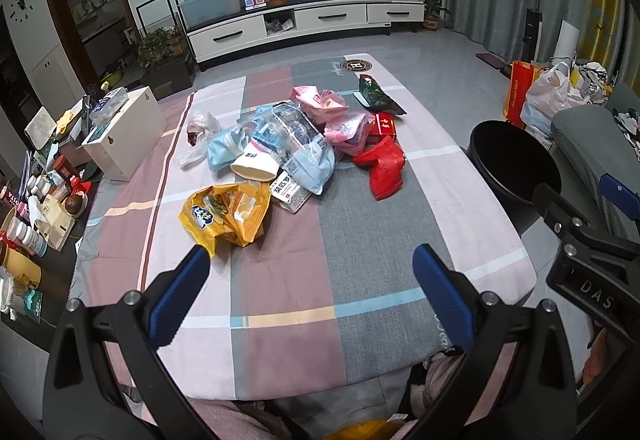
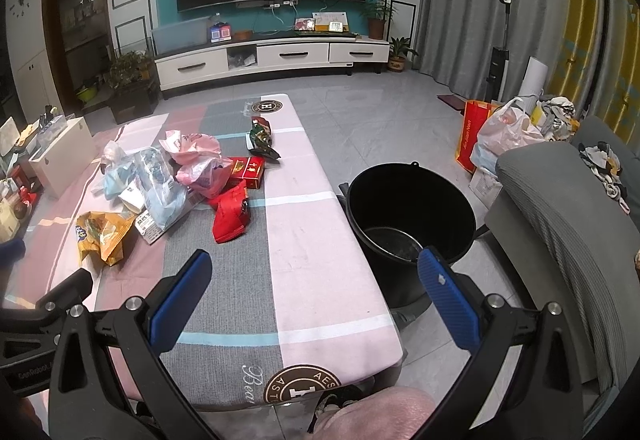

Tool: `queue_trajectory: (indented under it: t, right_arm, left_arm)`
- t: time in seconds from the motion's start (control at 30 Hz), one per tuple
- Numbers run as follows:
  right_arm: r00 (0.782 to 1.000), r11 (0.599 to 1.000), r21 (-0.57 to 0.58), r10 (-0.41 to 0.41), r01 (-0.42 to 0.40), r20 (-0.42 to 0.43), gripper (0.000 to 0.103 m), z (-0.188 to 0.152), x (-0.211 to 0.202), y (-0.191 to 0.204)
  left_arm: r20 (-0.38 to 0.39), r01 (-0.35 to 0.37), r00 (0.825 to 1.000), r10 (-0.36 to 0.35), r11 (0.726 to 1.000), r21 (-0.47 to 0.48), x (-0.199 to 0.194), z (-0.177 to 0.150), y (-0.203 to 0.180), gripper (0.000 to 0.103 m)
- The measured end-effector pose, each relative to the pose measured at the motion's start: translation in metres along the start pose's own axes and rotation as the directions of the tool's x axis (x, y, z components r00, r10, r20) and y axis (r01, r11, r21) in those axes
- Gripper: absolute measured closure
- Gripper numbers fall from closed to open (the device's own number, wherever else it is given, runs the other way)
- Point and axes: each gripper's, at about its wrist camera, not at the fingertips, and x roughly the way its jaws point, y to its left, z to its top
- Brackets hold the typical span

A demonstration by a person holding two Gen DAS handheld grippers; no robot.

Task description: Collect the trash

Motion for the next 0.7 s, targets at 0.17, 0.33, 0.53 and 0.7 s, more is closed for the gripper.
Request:
queue_trajectory:
  t: [0.17, 0.33, 0.53, 0.7]
  right_arm:
    - [1.0, 1.0, -0.001, 0.001, -0.001, 0.0, 0.003, 0.0, 0.0005, 0.0]
    - [1.0, 1.0, 0.0, 0.001, -0.001, -0.001, 0.003, -0.0006, 0.0011, 0.0002]
    - [1.0, 1.0, 0.001, 0.003, -0.003, -0.003, 0.003, -0.0006, 0.0016, 0.0003]
    - [1.0, 1.0, 0.002, 0.004, -0.004, -0.004, 0.003, -0.0007, 0.0022, 0.0006]
  left_arm:
    - [0.0, 0.0, 1.0, 0.0, 1.0, -0.001, 0.0002, -0.0001, 0.0004, 0.002]
    - [-0.004, 0.003, 1.0, -0.003, 1.0, 0.0, 0.0015, -0.0007, 0.0016, 0.002]
    - [-0.005, 0.004, 1.0, -0.004, 1.0, -0.002, 0.0024, -0.0024, 0.0013, 0.002]
    - [-0.008, 0.004, 1.0, -0.004, 1.0, -0.005, 0.0033, -0.0027, 0.0021, 0.002]
